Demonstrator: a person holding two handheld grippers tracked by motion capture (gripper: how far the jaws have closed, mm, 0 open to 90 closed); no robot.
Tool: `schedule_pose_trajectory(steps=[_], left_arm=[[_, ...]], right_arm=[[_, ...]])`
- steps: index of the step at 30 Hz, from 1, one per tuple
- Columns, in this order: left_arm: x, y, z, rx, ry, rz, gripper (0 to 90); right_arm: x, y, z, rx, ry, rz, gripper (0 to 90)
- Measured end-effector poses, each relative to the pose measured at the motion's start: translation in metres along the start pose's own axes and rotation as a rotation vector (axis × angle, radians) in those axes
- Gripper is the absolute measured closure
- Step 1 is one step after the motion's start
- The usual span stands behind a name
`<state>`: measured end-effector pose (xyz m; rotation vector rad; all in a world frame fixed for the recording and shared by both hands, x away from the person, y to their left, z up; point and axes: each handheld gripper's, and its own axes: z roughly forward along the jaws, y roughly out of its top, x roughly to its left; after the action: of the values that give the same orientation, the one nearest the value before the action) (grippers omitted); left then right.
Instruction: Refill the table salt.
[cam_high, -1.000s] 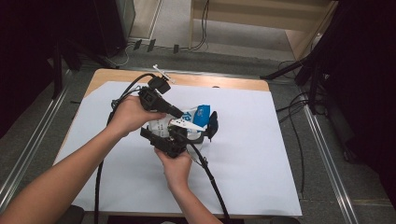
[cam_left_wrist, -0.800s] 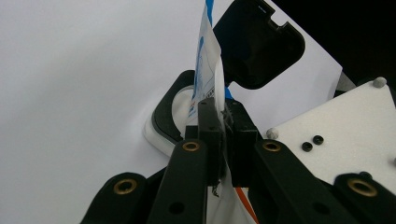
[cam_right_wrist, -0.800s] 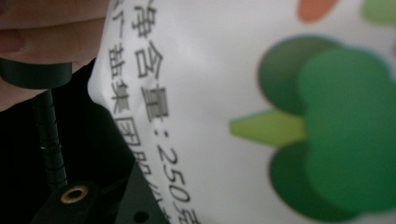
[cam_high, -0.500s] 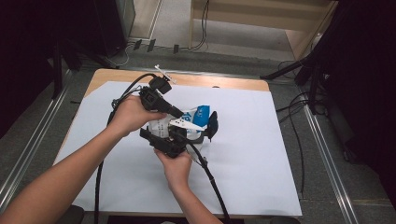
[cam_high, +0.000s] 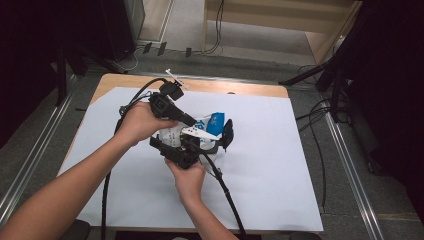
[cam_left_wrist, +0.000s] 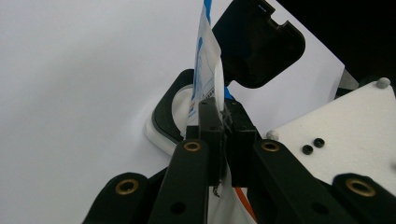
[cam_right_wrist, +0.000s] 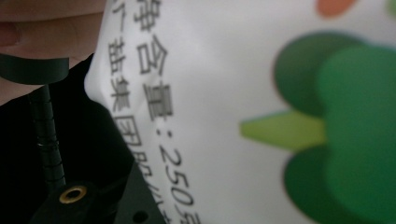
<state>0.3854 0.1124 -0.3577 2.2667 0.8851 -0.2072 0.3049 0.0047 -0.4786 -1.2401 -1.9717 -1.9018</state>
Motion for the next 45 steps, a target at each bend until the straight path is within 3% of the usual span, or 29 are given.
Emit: schedule_pose_trajectory(steps=[19,27,36,45], left_arm=[[-0.0008,0.0016,-0.0016,0.008,0.000,-0.001,88.6],[-0.0020,0.0039,-0.0045,0.017,-0.001,0.001,89.1],[-0.0017,0.0033,-0.0020,0.022,-0.006,-0.007,89.8],[-0.0022,0.0004,-0.0022,-0.004,-0.009,0.005,85.7]], right_arm=[[0.0003,0.0009,0.0003,-0.009,0.018,0.030,67.4],[0.0026,0.0037,0.0007,-0.012,0.012,0.007,67.5],[0.0045,0.0022,0.0001,0.017,-0.020,-0.067,66.2],[0.0025,0.0013,-0.0011,-0.003,-0.005,-0.027,69.0]])
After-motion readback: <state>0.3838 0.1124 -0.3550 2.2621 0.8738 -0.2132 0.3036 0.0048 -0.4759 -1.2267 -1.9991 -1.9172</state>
